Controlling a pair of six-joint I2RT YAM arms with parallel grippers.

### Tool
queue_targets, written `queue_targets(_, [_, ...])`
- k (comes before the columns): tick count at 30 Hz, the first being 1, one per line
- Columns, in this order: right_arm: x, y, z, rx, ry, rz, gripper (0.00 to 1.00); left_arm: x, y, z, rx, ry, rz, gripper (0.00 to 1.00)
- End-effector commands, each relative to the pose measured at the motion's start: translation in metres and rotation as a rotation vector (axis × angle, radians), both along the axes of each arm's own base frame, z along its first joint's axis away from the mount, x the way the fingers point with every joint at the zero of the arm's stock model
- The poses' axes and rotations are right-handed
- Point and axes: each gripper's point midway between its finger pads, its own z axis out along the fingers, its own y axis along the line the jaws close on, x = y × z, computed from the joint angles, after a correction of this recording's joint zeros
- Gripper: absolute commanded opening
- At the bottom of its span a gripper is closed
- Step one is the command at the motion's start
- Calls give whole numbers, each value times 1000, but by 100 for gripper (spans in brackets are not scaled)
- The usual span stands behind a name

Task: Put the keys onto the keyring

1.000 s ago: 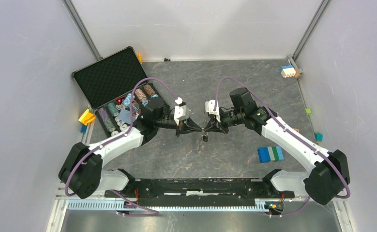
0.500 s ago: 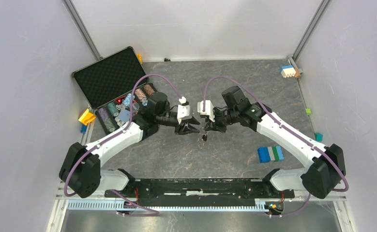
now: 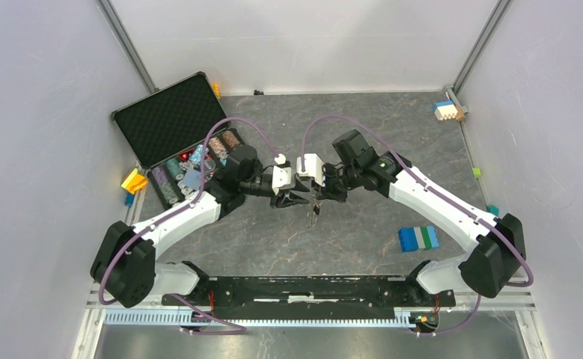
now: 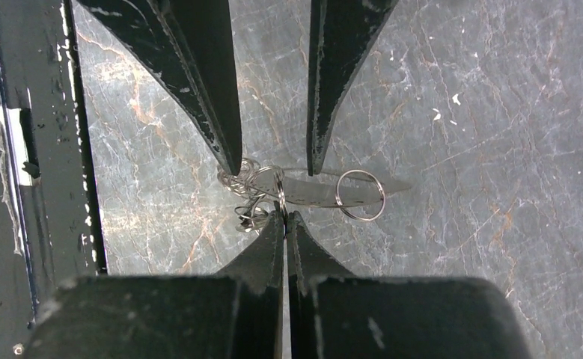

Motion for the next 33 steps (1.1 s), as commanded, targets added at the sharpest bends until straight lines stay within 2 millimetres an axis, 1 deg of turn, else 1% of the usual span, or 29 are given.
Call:
queue_targets(1, [7, 5, 15, 12, -36, -1, 0, 3, -8, 12, -66, -37, -29, 42])
queue_targets(7, [8, 9, 19, 33, -39, 2, 0, 0, -13, 9, -99, -7, -35, 39])
queue_targets(12, [7, 11, 19, 43, -35, 4, 0, 2, -15, 9, -122, -1, -24, 37])
queue_targets(23, [5, 13, 21, 70, -37, 5, 0, -2, -19, 3, -126, 40, -43, 29])
queue_targets(30, [5, 14, 21, 99, -58, 6, 0, -5, -19, -3, -139, 52, -57, 27])
queue_targets(33, [4, 12, 21, 106, -58, 4, 0, -5, -18, -6, -136, 55, -54, 25])
